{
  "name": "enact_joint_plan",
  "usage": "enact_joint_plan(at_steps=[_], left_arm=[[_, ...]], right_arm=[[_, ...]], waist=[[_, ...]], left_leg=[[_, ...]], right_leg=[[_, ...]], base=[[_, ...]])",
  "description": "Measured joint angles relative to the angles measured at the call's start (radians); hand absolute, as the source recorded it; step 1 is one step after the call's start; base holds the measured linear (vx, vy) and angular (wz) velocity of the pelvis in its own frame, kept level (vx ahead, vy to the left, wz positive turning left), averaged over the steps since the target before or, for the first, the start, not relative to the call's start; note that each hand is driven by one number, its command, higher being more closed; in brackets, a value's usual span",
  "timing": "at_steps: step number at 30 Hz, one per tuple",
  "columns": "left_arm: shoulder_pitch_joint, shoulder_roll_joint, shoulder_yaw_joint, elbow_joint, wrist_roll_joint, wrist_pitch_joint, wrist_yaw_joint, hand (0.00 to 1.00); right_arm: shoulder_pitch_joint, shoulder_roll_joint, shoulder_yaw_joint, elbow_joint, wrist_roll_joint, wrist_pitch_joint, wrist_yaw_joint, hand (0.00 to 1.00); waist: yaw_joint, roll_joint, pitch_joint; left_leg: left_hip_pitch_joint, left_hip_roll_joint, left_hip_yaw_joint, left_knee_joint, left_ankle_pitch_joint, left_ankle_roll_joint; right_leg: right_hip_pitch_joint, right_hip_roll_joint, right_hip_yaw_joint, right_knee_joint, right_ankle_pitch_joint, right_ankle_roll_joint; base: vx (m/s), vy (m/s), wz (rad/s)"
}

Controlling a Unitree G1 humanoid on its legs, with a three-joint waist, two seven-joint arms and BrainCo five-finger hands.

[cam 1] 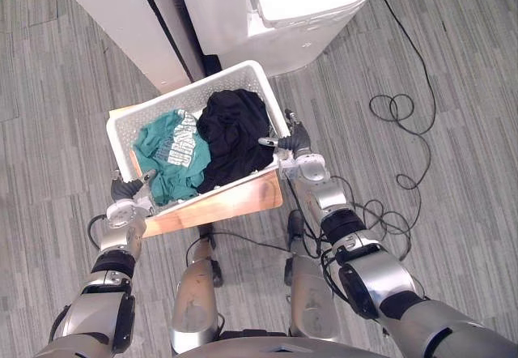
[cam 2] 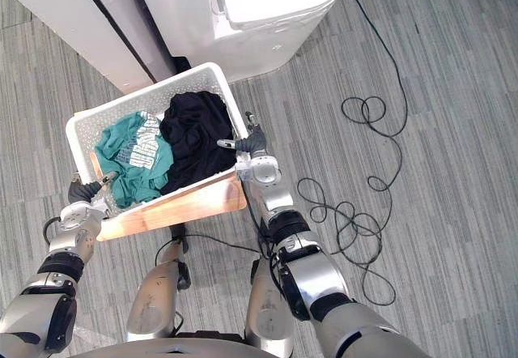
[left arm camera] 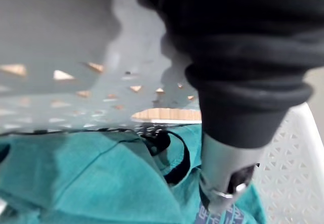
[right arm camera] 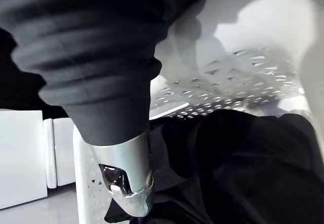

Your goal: Pick up the laundry basket with both hands and put the clothes into the washing machine.

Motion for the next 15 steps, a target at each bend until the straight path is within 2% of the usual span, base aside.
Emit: enact_joint_plan(at_steps=[5, 6, 8, 9, 12, 15], left_arm=[[-0.017, 0.010, -0.032, -0.004, -0.040, -0.010, 0.012, 0.00], [-0.021, 0.011, -0.038, -0.004, -0.050, -0.014, 0.012, 0.00], [-0.024, 0.011, -0.042, -0.004, -0.075, -0.014, 0.013, 0.00], [-0.029, 0.014, -0.049, -0.004, -0.091, -0.015, 0.014, 1.00], [-0.041, 0.018, -0.068, -0.012, -0.115, -0.017, 0.014, 1.00], [-0.041, 0.017, -0.069, -0.020, -0.116, -0.017, 0.014, 1.00]], right_arm=[[-0.045, -0.018, 0.005, 0.012, -0.089, 0.020, 0.000, 0.00], [-0.067, -0.024, 0.012, 0.027, -0.122, 0.021, 0.001, 1.00], [-0.089, -0.025, 0.018, 0.048, -0.171, 0.030, 0.004, 1.00], [-0.092, -0.030, 0.023, 0.049, -0.211, 0.039, 0.009, 1.00], [-0.101, -0.058, 0.050, 0.050, -0.275, 0.043, 0.017, 1.00], [-0.119, -0.062, 0.050, 0.080, -0.275, 0.043, 0.013, 1.00]], waist=[[-0.003, 0.015, 0.009], [-0.003, 0.021, 0.012], [-0.005, 0.022, 0.012], [-0.005, 0.023, 0.013], [-0.006, 0.024, 0.013], [-0.005, 0.024, 0.014]], left_leg=[[-0.029, -0.003, -0.005, -0.002, 0.011, 0.003], [-0.034, -0.004, -0.008, -0.002, 0.014, 0.003], [-0.034, -0.003, -0.010, -0.006, 0.016, 0.004], [-0.037, -0.003, -0.013, -0.006, 0.016, 0.003], [-0.047, -0.003, -0.024, -0.006, 0.017, 0.002], [-0.048, -0.005, -0.023, -0.006, 0.016, 0.000]], right_leg=[[-0.027, -0.004, -0.003, 0.001, 0.009, 0.002], [-0.030, -0.004, -0.005, 0.001, 0.012, 0.002], [-0.030, -0.005, -0.010, 0.001, 0.013, 0.001], [-0.030, -0.006, -0.015, 0.001, 0.013, 0.001], [-0.032, -0.006, -0.022, -0.001, 0.013, 0.001], [-0.034, -0.006, -0.021, -0.002, 0.015, 0.001]], base=[[0.00, -0.002, 0.02], [-0.02, 0.002, 0.05], [-0.02, 0.001, 0.04], [-0.02, 0.000, 0.05], [-0.02, -0.004, 0.11], [-0.01, -0.002, 0.01]])
